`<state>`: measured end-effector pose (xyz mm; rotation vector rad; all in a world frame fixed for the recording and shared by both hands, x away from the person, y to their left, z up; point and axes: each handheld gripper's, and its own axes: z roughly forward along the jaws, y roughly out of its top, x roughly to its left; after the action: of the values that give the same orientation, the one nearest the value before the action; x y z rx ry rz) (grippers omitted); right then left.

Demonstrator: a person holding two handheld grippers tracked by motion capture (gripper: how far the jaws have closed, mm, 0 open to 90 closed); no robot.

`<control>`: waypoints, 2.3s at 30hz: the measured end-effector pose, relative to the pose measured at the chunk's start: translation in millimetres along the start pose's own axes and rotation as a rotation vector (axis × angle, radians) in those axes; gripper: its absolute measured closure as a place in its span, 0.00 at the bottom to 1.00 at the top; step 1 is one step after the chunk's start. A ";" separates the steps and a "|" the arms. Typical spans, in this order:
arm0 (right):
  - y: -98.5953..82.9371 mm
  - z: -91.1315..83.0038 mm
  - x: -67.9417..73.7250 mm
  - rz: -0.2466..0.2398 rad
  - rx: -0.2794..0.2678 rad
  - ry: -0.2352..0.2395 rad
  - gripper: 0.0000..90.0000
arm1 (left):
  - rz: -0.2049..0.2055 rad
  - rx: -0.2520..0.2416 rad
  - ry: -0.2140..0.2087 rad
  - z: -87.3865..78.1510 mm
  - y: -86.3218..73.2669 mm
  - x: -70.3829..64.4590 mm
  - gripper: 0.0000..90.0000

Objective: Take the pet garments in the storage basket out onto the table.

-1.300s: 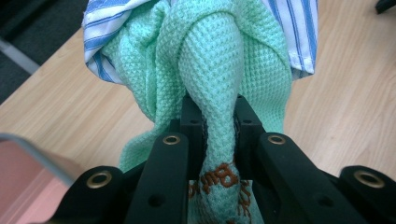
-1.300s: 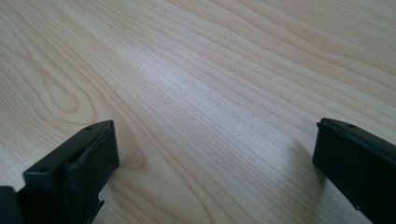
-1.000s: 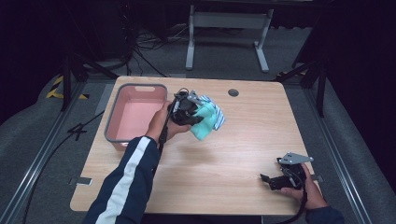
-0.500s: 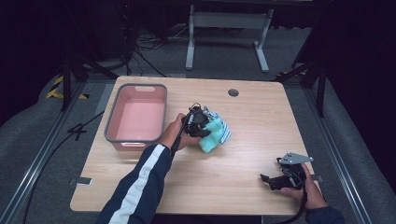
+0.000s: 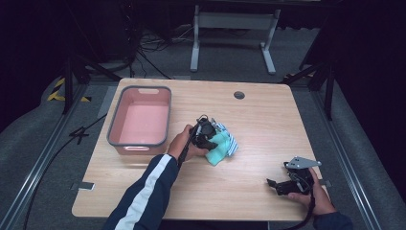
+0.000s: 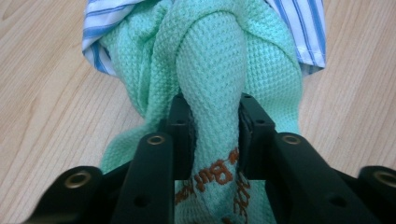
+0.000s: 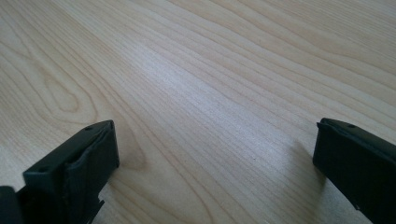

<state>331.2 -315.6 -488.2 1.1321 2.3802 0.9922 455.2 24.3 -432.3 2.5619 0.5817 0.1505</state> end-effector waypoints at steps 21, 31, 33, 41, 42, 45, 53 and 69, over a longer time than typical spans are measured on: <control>0.0 0.0 0.0 0.000 0.000 0.000 0.00 | 0.010 -0.051 0.101 -34.4 -2.9 -6.9 0.35; 0.0 0.0 0.0 0.000 0.000 -0.001 0.00 | 0.034 -0.065 0.137 -54.4 -10.3 -13.8 0.27; 0.0 0.0 0.0 0.000 0.000 -0.001 0.00 | 0.049 -0.077 0.146 -60.0 -12.6 -16.0 0.26; 0.0 0.0 0.0 0.000 0.000 -0.001 0.00 | 0.087 -0.056 0.176 -73.3 -30.4 -24.0 0.27; 0.0 0.0 0.0 0.000 0.000 -0.001 0.00 | 0.087 -0.056 0.176 -73.3 -30.4 -24.0 0.27; 0.0 0.0 0.0 0.000 0.000 -0.001 0.00 | 0.087 -0.071 0.172 -80.5 -39.9 -25.8 0.28; 0.0 0.0 0.0 0.001 -0.001 0.000 0.00 | 0.123 -0.066 0.146 -95.3 -54.4 -31.7 0.28; -0.1 0.0 0.1 0.000 0.000 -0.002 0.01 | 0.174 -0.058 0.161 -128.0 -98.3 -48.1 0.25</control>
<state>331.1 -315.5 -488.2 1.1321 2.3789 0.9909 347.8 138.2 -370.3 2.5564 0.4058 0.4312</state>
